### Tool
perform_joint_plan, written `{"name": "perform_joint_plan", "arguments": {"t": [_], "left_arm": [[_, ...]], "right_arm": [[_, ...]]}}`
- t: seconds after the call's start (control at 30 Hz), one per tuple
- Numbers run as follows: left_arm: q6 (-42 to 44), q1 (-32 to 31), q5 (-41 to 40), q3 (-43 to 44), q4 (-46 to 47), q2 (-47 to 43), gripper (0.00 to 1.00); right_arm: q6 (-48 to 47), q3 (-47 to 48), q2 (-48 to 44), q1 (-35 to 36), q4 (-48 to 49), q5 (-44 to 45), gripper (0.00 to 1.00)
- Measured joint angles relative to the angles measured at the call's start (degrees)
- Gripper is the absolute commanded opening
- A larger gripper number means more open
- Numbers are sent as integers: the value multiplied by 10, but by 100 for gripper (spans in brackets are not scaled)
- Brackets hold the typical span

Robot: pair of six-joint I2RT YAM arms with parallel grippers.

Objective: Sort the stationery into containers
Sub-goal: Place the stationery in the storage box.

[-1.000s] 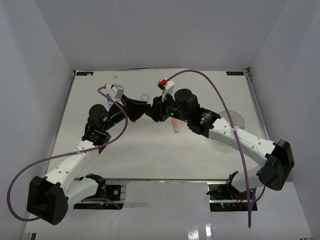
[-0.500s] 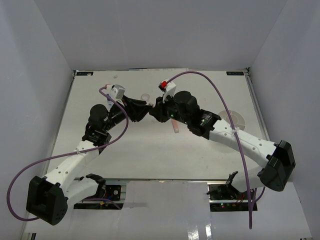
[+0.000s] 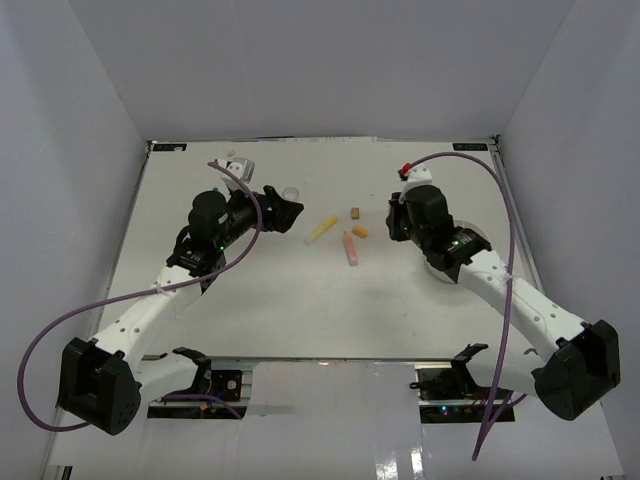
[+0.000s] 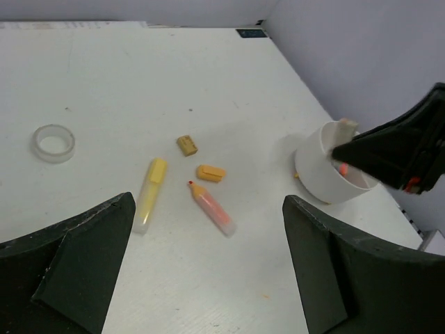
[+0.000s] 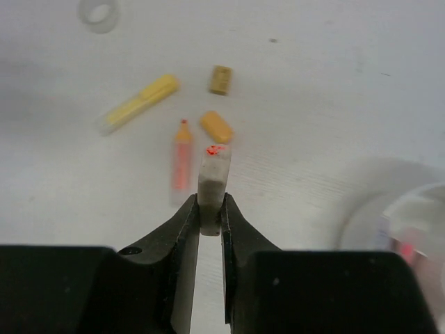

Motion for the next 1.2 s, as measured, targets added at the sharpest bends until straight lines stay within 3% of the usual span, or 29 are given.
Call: {"name": "perform_joint_plan", "arguments": {"t": [0.33,0.47,0.87,1.2], "left_arm": [[66,17,-78,4,-87,27,98],[84,18,-96,-15,-103,26,98],[113,15,-160,-17,-109,9,98],[134,-6,-190,-18,-110,6,98]], "right_arm": [[-17,-10,-73,-281,-92,44,8],[-17,-12,-70,-347,-112,42,8],[-32,-12,-9,-419,-125,26,8],[-126,11,48,-421,-161,-1,8]]}}
